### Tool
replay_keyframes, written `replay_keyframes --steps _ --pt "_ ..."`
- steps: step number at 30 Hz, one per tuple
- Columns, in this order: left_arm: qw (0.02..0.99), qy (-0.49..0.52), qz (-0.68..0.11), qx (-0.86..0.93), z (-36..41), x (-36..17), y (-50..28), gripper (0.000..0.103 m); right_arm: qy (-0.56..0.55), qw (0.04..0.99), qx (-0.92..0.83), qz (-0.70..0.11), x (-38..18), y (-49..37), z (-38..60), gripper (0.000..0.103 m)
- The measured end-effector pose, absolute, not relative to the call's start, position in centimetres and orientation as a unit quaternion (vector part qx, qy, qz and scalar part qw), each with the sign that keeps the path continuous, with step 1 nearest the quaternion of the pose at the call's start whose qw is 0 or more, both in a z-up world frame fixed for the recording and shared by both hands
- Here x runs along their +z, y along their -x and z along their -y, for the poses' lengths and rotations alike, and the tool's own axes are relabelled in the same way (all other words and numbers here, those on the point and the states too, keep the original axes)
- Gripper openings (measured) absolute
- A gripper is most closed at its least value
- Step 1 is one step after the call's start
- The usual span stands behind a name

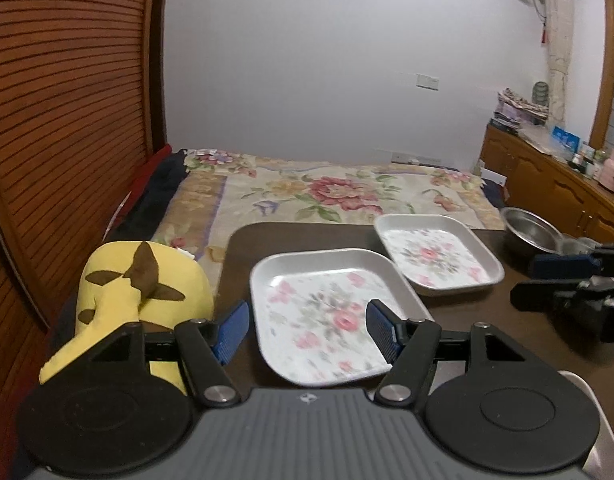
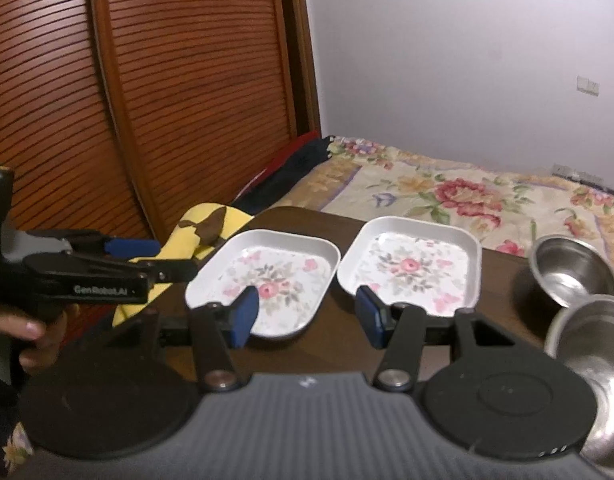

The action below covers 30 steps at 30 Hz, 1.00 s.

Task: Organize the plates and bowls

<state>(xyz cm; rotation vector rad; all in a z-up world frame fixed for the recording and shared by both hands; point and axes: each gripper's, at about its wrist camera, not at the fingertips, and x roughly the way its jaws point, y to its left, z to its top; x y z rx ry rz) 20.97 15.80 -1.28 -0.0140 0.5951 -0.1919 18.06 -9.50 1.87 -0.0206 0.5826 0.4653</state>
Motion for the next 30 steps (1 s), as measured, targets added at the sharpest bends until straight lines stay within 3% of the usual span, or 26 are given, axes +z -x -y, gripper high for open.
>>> replay_keyframes --steps 17,30 --pt "0.939 0.015 -0.332 -0.088 -17.4 -5.9 -26.9 0.059 -0.011 0.897 0.249 -0.365 -3.1 -24.4 7.4 0.053" --pt "0.936 0.023 -0.338 -0.091 -17.6 -6.9 -27.7 0.044 -0.006 0.891 0.250 -0.379 -4.2 -25.4 6.9 0.045"
